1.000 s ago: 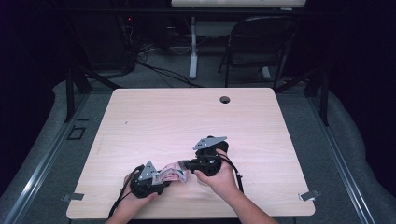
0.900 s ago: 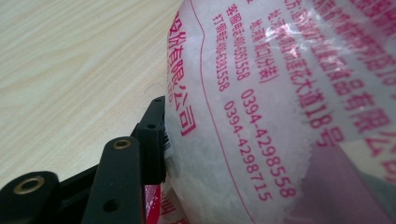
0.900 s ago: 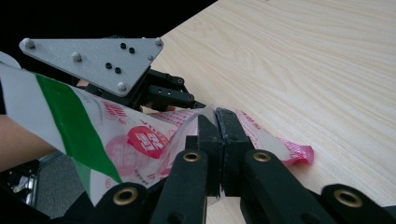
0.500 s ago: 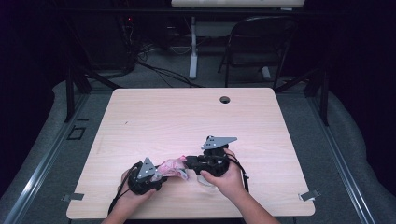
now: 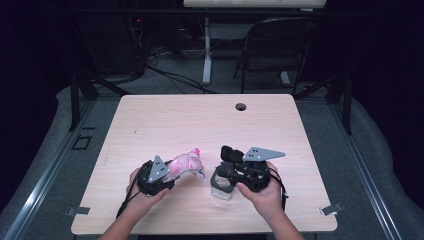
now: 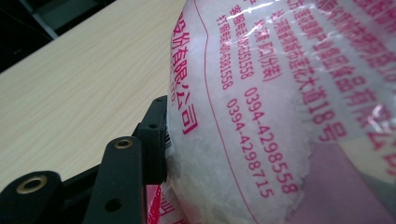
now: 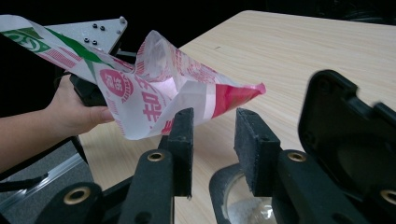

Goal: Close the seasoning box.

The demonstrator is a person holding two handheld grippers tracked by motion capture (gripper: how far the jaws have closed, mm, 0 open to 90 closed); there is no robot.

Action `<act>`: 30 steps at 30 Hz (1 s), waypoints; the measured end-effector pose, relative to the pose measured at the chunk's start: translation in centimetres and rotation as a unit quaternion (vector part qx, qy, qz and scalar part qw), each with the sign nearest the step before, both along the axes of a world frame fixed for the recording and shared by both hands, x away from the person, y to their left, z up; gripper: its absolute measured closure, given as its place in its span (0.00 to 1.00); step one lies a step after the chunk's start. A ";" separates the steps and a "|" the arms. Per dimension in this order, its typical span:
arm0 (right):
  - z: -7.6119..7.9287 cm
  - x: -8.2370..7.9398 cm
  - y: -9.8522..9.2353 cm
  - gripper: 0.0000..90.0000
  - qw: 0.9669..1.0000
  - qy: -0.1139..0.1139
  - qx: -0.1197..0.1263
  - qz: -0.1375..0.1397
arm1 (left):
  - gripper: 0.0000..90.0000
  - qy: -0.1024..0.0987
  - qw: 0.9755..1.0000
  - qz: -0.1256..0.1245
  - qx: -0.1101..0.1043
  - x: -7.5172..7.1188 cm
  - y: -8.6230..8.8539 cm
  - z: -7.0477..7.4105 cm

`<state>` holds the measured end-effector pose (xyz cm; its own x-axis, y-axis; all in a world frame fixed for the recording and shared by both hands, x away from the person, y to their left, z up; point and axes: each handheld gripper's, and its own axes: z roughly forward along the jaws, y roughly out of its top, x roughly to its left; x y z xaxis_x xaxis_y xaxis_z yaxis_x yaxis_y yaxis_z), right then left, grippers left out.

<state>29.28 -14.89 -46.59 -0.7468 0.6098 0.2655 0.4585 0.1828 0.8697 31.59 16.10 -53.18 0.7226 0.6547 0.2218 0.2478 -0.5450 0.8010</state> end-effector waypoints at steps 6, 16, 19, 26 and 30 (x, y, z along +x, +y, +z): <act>1.1 -0.6 -0.8 0.70 0.999 -0.010 -0.005 -0.032 | 0.59 -0.021 1.000 -0.008 0.022 0.2 -1.6 0.1; 2.6 0.4 0.1 0.74 0.999 0.041 0.011 -0.023 | 0.59 -0.042 0.997 -0.004 0.070 0.2 -3.1 -0.6; 2.7 0.6 0.9 0.75 0.999 0.048 0.009 -0.015 | 0.59 -0.049 0.996 0.002 0.080 0.1 -3.1 -0.7; 1.6 1.2 2.2 0.79 0.997 0.076 -0.012 0.000 | 0.59 -0.073 0.993 0.012 0.092 -0.3 -2.9 -0.4; 1.2 1.3 2.4 0.87 0.996 0.084 -0.010 0.010 | 0.59 -0.081 0.992 0.013 0.098 -0.5 -3.0 -0.5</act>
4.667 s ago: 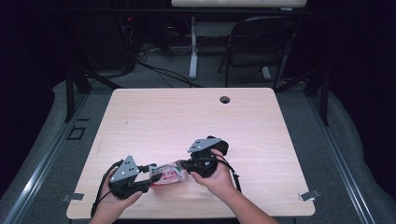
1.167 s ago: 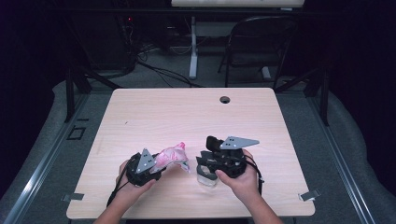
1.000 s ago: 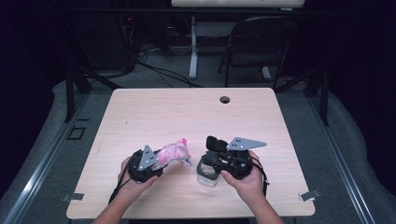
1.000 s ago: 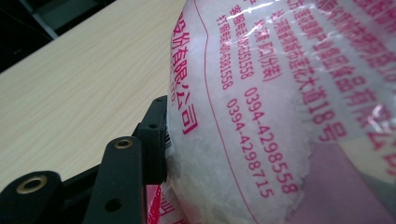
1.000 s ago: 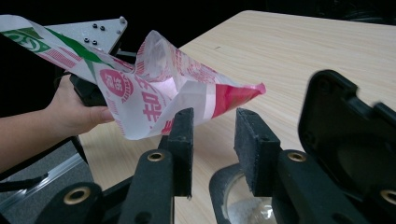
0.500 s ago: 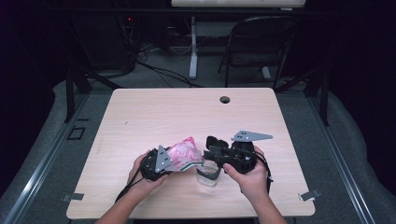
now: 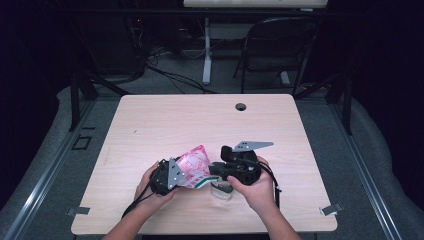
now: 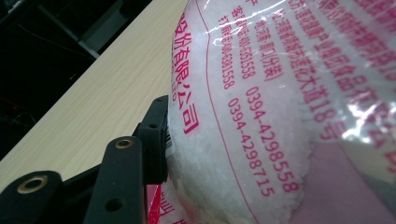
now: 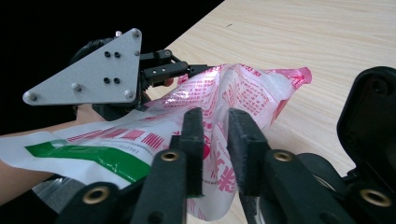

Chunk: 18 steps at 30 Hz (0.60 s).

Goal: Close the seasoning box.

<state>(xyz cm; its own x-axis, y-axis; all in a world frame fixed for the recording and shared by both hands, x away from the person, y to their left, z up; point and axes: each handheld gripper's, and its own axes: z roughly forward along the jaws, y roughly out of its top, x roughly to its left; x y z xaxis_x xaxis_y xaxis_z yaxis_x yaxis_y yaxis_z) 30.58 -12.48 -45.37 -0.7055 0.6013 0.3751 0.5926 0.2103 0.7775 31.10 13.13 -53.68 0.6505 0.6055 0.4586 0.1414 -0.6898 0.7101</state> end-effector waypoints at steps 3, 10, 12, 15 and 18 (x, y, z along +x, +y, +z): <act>-0.3 0.0 0.2 0.97 1.000 -0.006 -0.007 0.003 | 0.60 -0.008 1.000 0.003 0.009 -0.1 0.1 0.0; -0.3 -0.3 0.3 1.00 1.000 -0.023 -0.021 0.003 | 0.60 -0.023 0.999 0.004 0.022 -0.3 0.0 0.1; -0.3 -0.5 0.4 1.00 0.999 -0.034 -0.027 0.002 | 0.60 -0.028 0.999 0.004 0.027 -0.3 0.0 0.1; -0.2 -0.7 0.5 1.00 0.999 -0.041 -0.030 0.003 | 0.60 -0.033 0.999 0.004 0.030 -0.4 0.0 0.2; -0.2 -0.7 0.5 1.00 0.999 -0.042 -0.031 0.004 | 0.60 -0.033 0.999 0.003 0.030 -0.4 -0.1 0.2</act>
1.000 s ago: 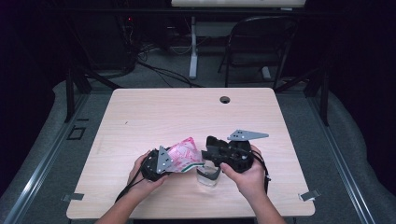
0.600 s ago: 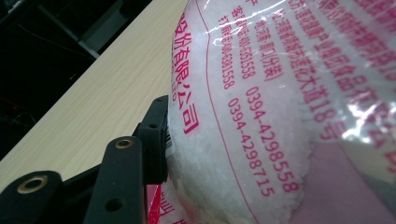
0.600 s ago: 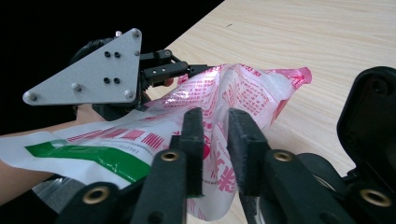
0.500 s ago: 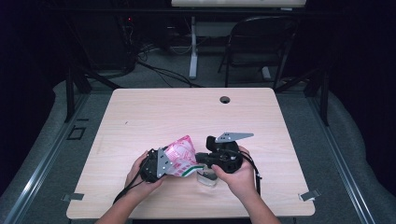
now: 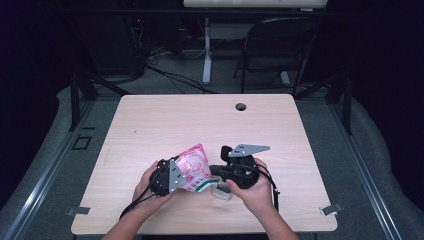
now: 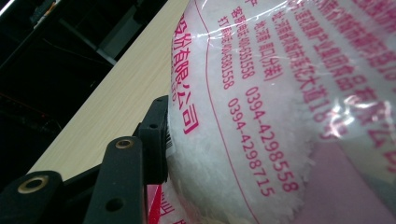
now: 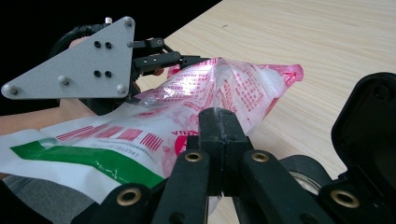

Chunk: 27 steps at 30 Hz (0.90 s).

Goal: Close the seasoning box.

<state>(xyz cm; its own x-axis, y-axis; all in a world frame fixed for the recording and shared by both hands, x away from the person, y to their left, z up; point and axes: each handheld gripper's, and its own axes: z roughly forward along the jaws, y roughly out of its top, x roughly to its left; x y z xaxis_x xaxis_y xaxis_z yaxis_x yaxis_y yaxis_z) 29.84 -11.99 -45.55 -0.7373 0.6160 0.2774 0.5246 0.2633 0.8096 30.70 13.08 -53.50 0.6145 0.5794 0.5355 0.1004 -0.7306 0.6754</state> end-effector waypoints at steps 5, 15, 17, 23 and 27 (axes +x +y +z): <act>0.0 0.0 -0.2 1.00 1.000 0.000 0.003 -0.005 | 0.60 -0.004 1.000 -0.002 0.008 0.0 -0.1 0.1; 0.1 0.1 -0.7 1.00 1.000 -0.004 0.008 -0.009 | 0.60 -0.007 1.000 -0.009 0.014 -0.1 -0.3 0.2; 0.1 0.1 -0.7 1.00 1.000 -0.004 0.010 -0.010 | 0.60 -0.008 1.000 -0.009 0.014 -0.1 -0.3 0.2; 0.1 0.0 -0.8 1.00 1.000 -0.005 0.013 -0.013 | 0.60 -0.010 1.000 -0.010 0.017 -0.1 -0.3 0.3; 0.2 0.0 -0.9 1.00 1.000 -0.006 0.016 -0.015 | 0.60 -0.014 1.000 -0.012 0.018 -0.1 -0.4 0.4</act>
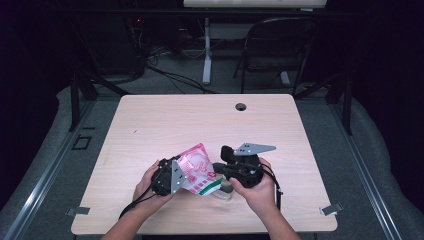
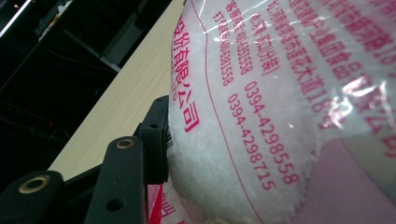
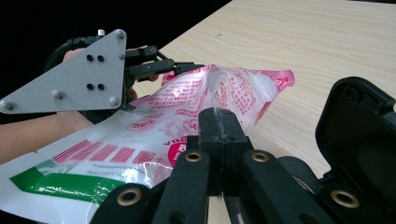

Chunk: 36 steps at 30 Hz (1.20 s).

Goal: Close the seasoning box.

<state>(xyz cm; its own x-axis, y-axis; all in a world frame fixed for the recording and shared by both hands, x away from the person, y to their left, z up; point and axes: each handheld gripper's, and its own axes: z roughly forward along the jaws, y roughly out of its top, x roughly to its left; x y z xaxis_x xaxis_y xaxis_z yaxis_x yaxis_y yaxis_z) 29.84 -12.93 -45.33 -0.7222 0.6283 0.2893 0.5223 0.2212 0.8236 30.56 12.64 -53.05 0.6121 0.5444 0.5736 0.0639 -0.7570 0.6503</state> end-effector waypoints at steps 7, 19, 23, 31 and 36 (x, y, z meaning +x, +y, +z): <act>0.3 0.0 -0.3 1.00 1.000 -0.002 0.004 -0.004 | 0.60 0.001 1.000 -0.007 0.003 0.1 -0.3 0.4; 1.8 0.1 -2.1 1.00 0.999 -0.019 0.027 -0.023 | 0.60 -0.021 0.999 -0.020 0.019 1.2 -2.0 2.5; 1.9 0.2 -2.6 1.00 0.999 -0.020 0.029 -0.029 | 0.60 -0.028 0.999 -0.029 0.020 1.8 -2.3 2.5; 1.2 0.4 -2.9 1.00 0.999 -0.012 0.024 -0.033 | 0.61 -0.038 0.998 -0.033 0.044 1.9 -2.5 2.1; 0.6 0.4 -3.0 1.00 0.999 -0.006 0.015 -0.033 | 0.61 -0.046 0.996 -0.033 0.063 1.7 -2.6 1.8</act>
<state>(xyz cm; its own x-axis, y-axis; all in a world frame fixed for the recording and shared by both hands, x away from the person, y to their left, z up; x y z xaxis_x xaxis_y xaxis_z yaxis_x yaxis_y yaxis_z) 30.22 -15.89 -44.71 -0.6834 0.6653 0.3006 0.5253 0.1621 0.8353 32.30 10.04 -51.25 0.5863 0.4251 0.6896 -0.0442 -0.8331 0.5513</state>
